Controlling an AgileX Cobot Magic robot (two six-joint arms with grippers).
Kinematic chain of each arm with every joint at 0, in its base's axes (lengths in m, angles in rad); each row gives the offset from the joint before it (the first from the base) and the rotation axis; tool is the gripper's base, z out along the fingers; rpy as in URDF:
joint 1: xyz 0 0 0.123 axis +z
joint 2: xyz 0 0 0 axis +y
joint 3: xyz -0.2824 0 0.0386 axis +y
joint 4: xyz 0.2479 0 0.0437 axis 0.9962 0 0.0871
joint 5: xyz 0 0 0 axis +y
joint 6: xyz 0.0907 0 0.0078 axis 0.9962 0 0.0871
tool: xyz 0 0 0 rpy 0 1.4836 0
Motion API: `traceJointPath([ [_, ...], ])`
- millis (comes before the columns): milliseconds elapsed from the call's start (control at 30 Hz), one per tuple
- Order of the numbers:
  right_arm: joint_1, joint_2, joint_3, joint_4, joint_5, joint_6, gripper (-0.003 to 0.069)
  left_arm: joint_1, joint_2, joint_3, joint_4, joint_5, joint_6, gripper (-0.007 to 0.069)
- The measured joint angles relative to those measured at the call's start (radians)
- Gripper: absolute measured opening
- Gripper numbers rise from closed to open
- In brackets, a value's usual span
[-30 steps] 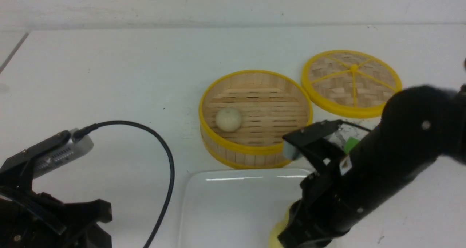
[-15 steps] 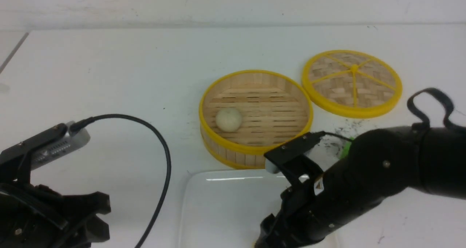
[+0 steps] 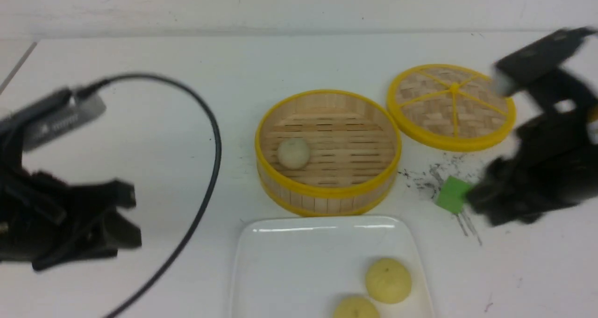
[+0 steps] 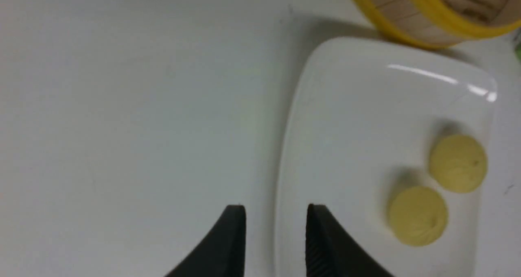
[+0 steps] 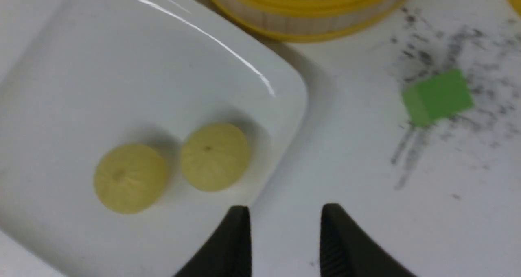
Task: Put the steamed buns into the plate on the white tablecloth.
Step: 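Reach into the bamboo steamer and grasp a bun with the left gripper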
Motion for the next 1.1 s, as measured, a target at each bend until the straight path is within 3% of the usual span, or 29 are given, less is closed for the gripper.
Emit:
traceJointPath([
  [33, -0.004, -0.008, 0.000, -0.005, 0.000, 0.000, 0.0174, 0.000, 0.004, -0.007, -0.002, 0.001, 0.000, 0.0242],
  [133, -0.055, -0.113, 0.000, -0.067, 0.094, 0.025, 0.0022, 0.000, 0.075, -0.102, -0.003, 0.014, 0.001, 0.0254],
  [200, -0.084, -0.184, 0.000, -0.084, 0.147, 0.044, -0.0013, -0.007, 0.139, -0.166, -0.012, 0.021, 0.013, 0.0272],
  [533, -0.104, -0.308, 0.000, -0.085, 0.180, 0.055, -0.0015, -0.261, 0.415, -0.425, -0.011, -0.030, -0.020, 0.0358],
  [667, -0.104, -0.310, 0.000, -0.084, 0.181, 0.056, -0.0015, -0.353, 0.587, -0.607, 0.045, -0.035, -0.042, 0.0384],
  [933, -0.104, -0.310, 0.061, -0.084, 0.112, 0.057, -0.0008, -0.459, 0.898, -0.979, 0.315, 0.089, -0.048, 0.0423],
  [1100, -0.104, -0.310, 0.128, -0.084, 0.073, 0.057, -0.0007, -0.470, 1.009, -1.052, 0.431, 0.105, -0.048, 0.0424],
])
